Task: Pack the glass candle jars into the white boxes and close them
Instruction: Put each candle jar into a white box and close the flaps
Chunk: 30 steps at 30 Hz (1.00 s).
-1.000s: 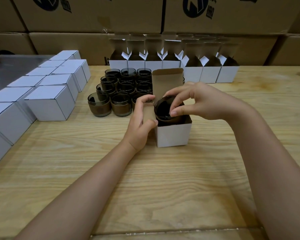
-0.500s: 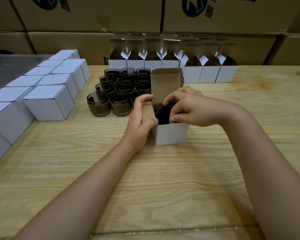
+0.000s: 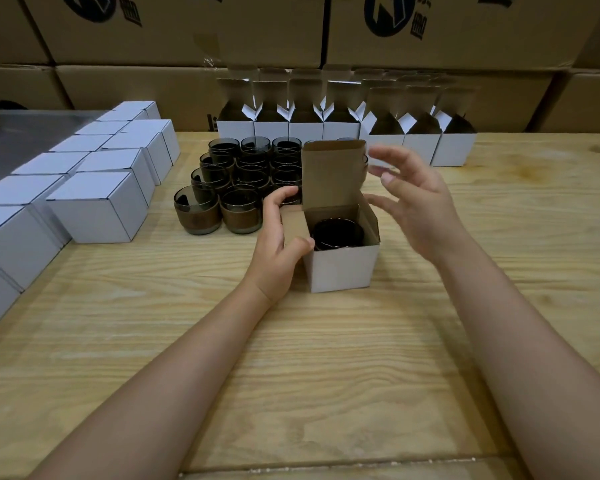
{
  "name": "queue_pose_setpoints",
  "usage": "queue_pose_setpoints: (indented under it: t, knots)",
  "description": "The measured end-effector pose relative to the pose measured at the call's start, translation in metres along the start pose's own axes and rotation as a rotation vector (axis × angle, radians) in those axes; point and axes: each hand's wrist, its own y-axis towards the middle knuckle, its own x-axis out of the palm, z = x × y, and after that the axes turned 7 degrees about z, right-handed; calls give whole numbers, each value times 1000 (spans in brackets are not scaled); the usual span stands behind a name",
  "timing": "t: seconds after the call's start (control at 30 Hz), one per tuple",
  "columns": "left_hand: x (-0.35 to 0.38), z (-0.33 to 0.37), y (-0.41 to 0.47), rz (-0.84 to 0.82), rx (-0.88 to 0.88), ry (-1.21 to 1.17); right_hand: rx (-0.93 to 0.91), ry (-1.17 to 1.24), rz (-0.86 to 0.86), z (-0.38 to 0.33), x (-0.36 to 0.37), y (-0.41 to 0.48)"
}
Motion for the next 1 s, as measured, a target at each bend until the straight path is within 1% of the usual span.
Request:
queue_pose_setpoints:
  t: [0.03, 0.07, 0.13, 0.17, 0.23, 0.33, 0.57, 0.7, 0.83, 1.0]
  knots:
    - [0, -1, 0, -1, 3, 9, 69, 81, 12, 9, 2, -4]
    - [0, -1, 0, -1, 7, 19, 158, 141, -18, 19, 4, -8]
    - [-1, -2, 0, 2, 10, 29, 334, 216, -144, 34, 8, -15]
    - [-1, -2, 0, 5, -1, 18, 371, 244, -201, 39, 10, -17]
    - [-1, -2, 1, 16, -52, -45, 368, 277, -243, 43, 13, -17]
    - [1, -1, 1, 21, -97, -68, 346, 300, -233, 45, 14, -17]
    - [0, 3, 2, -24, -67, -10, 315, 320, -242, 45, 13, -16]
    - [0, 3, 3, -25, -81, 25, 293, 359, -239, 47, 11, -15]
    - [1, 3, 5, -29, -125, -26, 299, 410, -256, 48, 10, -16]
    - [1, 3, 4, -24, -116, -65, 280, 349, -327, 49, 12, -14]
